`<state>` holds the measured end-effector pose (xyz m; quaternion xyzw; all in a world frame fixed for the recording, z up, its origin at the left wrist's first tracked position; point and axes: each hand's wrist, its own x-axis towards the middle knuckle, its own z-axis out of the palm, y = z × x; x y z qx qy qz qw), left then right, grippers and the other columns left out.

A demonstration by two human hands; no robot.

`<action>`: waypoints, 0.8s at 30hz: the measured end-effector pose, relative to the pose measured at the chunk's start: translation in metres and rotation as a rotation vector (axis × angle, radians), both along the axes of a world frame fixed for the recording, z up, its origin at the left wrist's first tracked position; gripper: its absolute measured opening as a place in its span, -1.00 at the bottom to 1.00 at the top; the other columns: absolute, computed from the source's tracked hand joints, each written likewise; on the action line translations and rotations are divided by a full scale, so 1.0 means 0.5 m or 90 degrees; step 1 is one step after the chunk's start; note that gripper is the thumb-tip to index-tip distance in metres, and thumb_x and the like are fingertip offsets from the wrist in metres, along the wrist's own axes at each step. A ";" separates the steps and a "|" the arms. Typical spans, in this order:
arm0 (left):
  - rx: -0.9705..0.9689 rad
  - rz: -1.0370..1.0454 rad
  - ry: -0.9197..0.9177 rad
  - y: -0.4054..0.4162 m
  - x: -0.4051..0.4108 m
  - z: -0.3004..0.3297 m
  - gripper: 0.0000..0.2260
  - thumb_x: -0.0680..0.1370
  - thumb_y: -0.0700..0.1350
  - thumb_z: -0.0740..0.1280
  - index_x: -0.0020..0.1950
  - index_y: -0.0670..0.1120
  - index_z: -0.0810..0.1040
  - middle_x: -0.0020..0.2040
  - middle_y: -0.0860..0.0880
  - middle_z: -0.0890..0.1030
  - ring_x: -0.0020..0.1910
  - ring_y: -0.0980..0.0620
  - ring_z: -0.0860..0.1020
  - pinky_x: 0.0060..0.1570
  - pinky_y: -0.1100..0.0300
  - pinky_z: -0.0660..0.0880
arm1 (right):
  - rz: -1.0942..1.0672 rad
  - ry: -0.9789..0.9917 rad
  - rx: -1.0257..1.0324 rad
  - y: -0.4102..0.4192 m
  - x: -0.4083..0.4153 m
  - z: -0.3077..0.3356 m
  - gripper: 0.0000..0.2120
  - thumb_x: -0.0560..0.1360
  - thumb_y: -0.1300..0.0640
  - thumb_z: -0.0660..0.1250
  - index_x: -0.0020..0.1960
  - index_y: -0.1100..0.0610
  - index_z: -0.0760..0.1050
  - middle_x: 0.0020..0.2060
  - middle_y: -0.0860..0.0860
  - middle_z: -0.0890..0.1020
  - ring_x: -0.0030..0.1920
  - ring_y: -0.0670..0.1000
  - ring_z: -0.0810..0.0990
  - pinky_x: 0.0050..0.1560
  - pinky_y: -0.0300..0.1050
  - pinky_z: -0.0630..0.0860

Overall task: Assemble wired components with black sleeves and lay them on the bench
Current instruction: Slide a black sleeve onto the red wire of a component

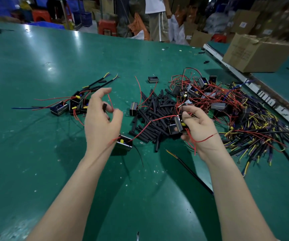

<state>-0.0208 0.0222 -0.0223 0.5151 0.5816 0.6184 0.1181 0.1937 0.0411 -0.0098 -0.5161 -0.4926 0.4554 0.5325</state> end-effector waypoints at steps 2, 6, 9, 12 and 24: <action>0.014 0.058 0.129 -0.010 0.004 0.006 -0.58 0.38 -0.31 0.27 0.19 -0.02 0.51 -0.01 -0.05 0.39 -0.18 0.14 0.36 -0.10 0.33 0.32 | 0.023 -0.012 0.003 -0.003 -0.004 -0.003 -0.81 0.62 0.24 0.18 0.04 -0.02 0.49 -0.31 -0.04 0.58 -0.33 -0.01 0.57 -0.57 -0.30 0.40; 0.105 0.211 0.251 -0.028 0.012 0.028 -0.52 0.32 -0.40 0.26 0.16 -0.04 0.60 0.20 -0.28 0.35 -0.04 -0.19 0.39 0.01 0.18 0.33 | 0.017 -0.096 0.019 -0.007 -0.007 -0.010 -0.74 0.62 0.27 0.14 0.03 -0.05 0.50 -0.15 -0.03 0.50 -0.38 -0.02 0.54 -0.56 -0.30 0.38; 0.200 0.280 0.317 -0.028 -0.003 0.037 -0.70 0.41 -0.29 0.36 0.08 -0.02 0.65 0.21 -0.25 0.43 0.06 -0.17 0.41 0.06 0.19 0.25 | 0.011 -0.144 0.006 -0.007 -0.007 -0.013 -0.76 0.64 0.23 0.13 0.05 -0.03 0.52 -0.14 -0.06 0.51 -0.35 -0.02 0.54 -0.53 -0.30 0.40; 0.203 0.244 0.362 -0.015 -0.013 0.029 -0.86 0.46 -0.19 0.41 -0.03 0.00 0.68 0.16 -0.06 0.56 -0.07 -0.19 0.46 0.09 0.27 0.16 | 0.027 -0.136 0.010 -0.008 -0.007 -0.012 -0.81 0.63 0.19 0.17 0.06 -0.03 0.51 -0.14 -0.07 0.51 -0.37 -0.08 0.56 -0.53 -0.30 0.39; 0.110 -0.193 0.469 -0.009 0.007 0.001 -0.86 0.41 -0.20 0.38 -0.16 -0.02 0.71 -0.13 0.09 0.64 -0.20 -0.06 0.43 -0.14 0.13 0.43 | -0.064 -0.177 0.085 0.008 0.006 -0.021 -0.88 0.57 0.10 0.30 -0.11 -0.09 0.52 -0.16 -0.07 0.60 -0.18 0.01 0.54 -0.08 0.01 0.53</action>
